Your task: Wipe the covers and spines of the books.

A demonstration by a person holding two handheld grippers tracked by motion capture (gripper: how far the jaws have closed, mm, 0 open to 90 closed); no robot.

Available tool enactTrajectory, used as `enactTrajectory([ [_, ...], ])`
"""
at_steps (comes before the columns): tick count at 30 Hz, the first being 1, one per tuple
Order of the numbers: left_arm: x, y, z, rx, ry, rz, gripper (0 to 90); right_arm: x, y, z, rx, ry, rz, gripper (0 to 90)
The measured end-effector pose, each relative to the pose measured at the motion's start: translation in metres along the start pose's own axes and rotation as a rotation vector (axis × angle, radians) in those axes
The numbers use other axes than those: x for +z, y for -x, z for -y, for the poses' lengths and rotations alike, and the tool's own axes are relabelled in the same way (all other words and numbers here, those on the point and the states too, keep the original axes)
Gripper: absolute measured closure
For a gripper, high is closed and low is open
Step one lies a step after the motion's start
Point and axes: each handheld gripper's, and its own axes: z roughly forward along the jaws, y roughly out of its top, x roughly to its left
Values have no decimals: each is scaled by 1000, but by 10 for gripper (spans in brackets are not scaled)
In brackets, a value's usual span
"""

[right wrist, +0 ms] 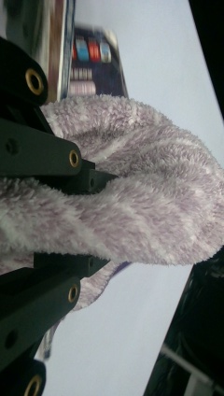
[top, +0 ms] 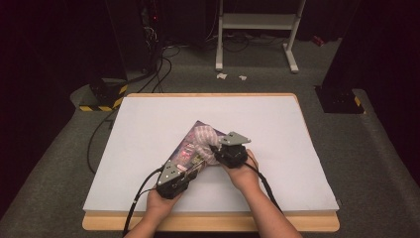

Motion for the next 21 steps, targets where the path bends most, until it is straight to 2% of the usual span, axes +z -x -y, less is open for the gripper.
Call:
enactTrajectory([
  [1, 0, 0, 0, 0, 0, -1, 832, -2, -13, -2, -17, 12, -23, 708],
  [2, 0, 0, 0, 0, 0, -1, 832, -4, -18, -4, -24, 20, -35, 707],
  [9, 0, 0, 0, 0, 3, -3, 832, -9, -49, -13, -47, 51, -106, 705],
  [11, 0, 0, 0, 1, 3, -4, 832, -9, -54, -15, -59, 54, -111, 704],
  [16, 0, 0, 0, 1, 1, -3, 832, -6, -53, -14, -70, 40, -81, 704],
  [21, 0, 1, 0, 0, -3, -2, 832, 1, -37, -7, -53, 15, -33, 703],
])
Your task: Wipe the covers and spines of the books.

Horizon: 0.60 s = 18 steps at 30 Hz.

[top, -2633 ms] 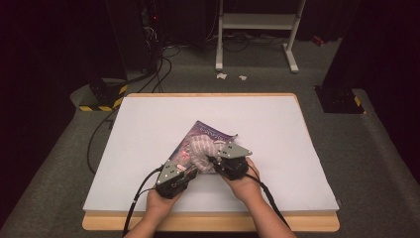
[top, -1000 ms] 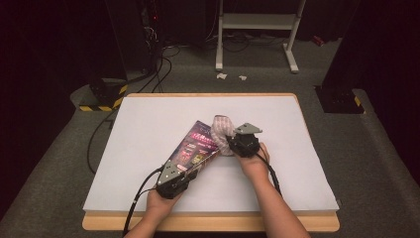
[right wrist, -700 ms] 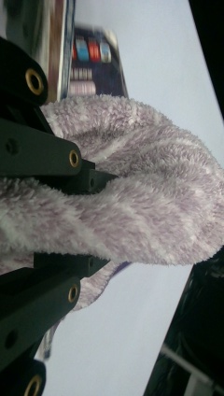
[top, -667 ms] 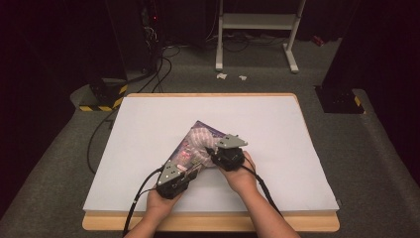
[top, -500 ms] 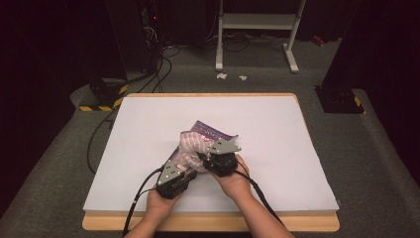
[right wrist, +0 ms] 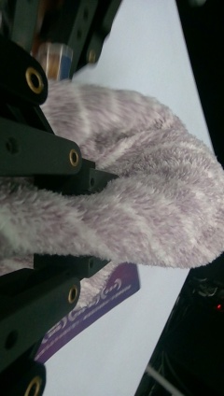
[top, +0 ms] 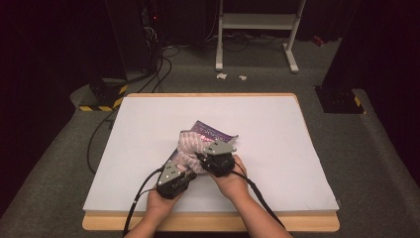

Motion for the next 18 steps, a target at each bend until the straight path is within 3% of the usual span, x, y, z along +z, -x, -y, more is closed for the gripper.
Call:
enactTrajectory([
  [8, 0, -1, 0, 1, 0, 1, 832, 8, 33, 12, 48, -28, 91, 701],
  [9, 0, -1, 0, 1, -1, 2, 832, 11, 46, 16, 65, -41, 122, 701],
  [11, 0, -1, 0, 1, 0, 1, 831, 12, 51, 17, 73, -46, 135, 701],
  [12, 0, -1, 0, -3, 3, 2, 832, 15, 62, 20, 87, -55, 163, 701],
  [18, 0, -1, 0, -1, 2, 3, 831, 23, 94, 29, 132, -85, 248, 701],
])
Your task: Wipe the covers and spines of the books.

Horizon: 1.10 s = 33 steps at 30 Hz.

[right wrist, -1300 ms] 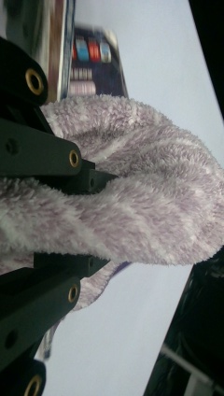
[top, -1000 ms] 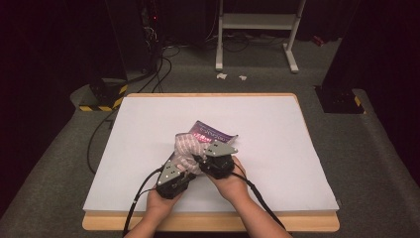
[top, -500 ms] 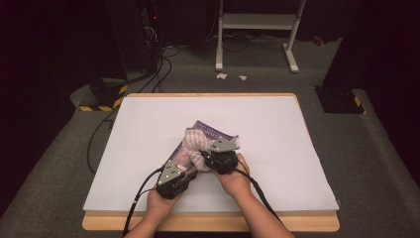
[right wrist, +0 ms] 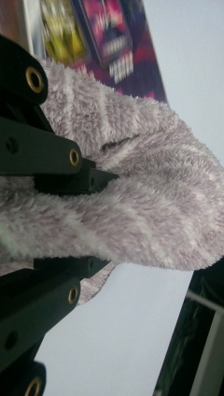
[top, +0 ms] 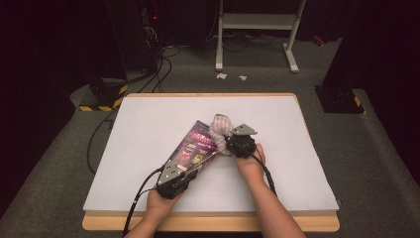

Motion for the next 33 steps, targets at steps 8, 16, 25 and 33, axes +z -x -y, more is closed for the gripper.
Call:
enactTrajectory([
  [8, 0, 0, 0, -5, 5, 1, 831, 11, 20, 1, 43, -17, 50, 702],
  [16, -1, 0, 0, -3, 4, 0, 831, -3, -4, -1, 8, 23, -32, 704],
  [25, -1, 0, 0, 2, 3, -1, 831, -33, -51, -5, -70, 90, -160, 703],
  [33, -1, 0, 0, -1, 6, -2, 831, -59, -93, -11, -132, 145, -275, 701],
])
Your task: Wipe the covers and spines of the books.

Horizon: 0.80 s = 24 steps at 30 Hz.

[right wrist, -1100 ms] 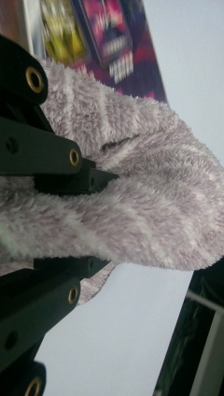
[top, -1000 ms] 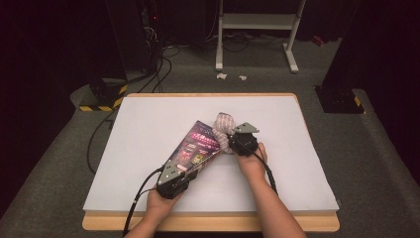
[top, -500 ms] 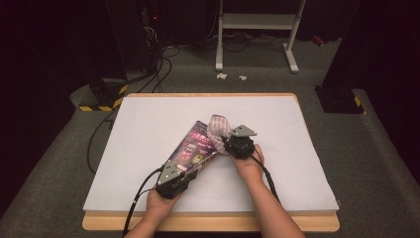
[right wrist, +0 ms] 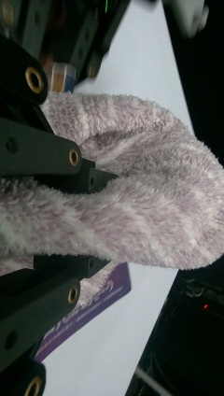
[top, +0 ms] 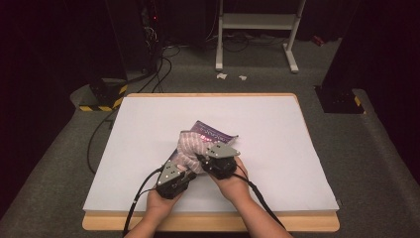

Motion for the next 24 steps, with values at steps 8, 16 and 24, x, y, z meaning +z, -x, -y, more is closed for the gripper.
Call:
enactTrajectory([
  [8, 0, 0, 0, -1, 0, 0, 831, -1, -16, -6, -40, 3, -9, 700],
  [16, 0, 0, 0, -1, -1, 1, 831, 6, 16, 7, 21, -39, 71, 700],
  [24, 1, 0, 0, -1, 0, 1, 831, 8, 51, 20, 70, -71, 163, 700],
])
